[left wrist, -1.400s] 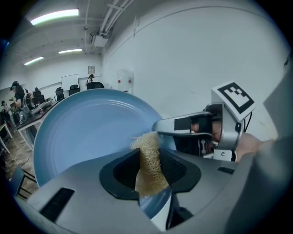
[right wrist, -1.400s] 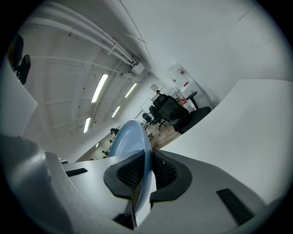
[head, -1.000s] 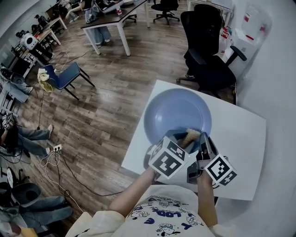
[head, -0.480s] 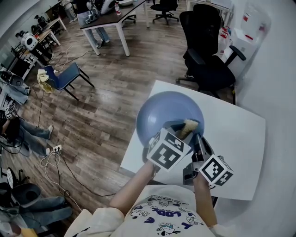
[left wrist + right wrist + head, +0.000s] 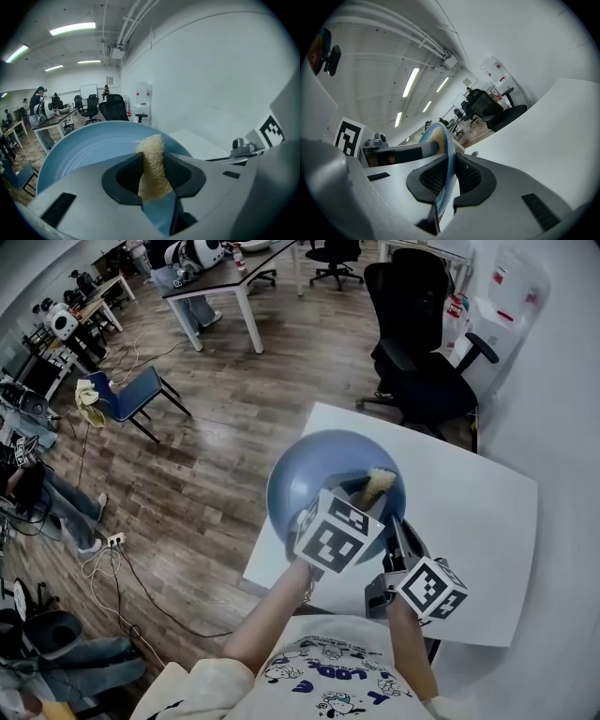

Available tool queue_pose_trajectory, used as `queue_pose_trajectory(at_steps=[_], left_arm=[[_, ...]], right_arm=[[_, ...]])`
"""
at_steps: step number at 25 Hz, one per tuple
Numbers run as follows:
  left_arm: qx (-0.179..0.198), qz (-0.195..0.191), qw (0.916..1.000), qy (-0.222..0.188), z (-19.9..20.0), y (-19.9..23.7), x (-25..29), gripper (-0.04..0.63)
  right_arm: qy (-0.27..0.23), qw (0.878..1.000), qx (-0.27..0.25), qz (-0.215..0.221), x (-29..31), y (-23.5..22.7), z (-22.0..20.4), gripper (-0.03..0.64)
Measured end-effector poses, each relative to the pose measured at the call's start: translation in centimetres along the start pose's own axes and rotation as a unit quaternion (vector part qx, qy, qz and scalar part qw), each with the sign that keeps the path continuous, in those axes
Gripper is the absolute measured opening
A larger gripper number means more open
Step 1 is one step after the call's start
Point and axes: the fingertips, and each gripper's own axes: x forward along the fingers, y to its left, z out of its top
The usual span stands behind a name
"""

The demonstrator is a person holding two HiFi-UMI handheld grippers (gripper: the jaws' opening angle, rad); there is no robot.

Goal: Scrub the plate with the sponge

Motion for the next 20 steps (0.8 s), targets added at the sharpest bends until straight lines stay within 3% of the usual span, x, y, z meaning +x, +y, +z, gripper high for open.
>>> queue_pose_trajectory(at_steps=[20], left_arm=[[-0.045,0.064,0.9968,-0.017,-0.3,5.3,-1.8,0.140]], right_arm=[[0.007,1.000,-0.005,0.003,-0.1,0.7,-1.0,0.035]])
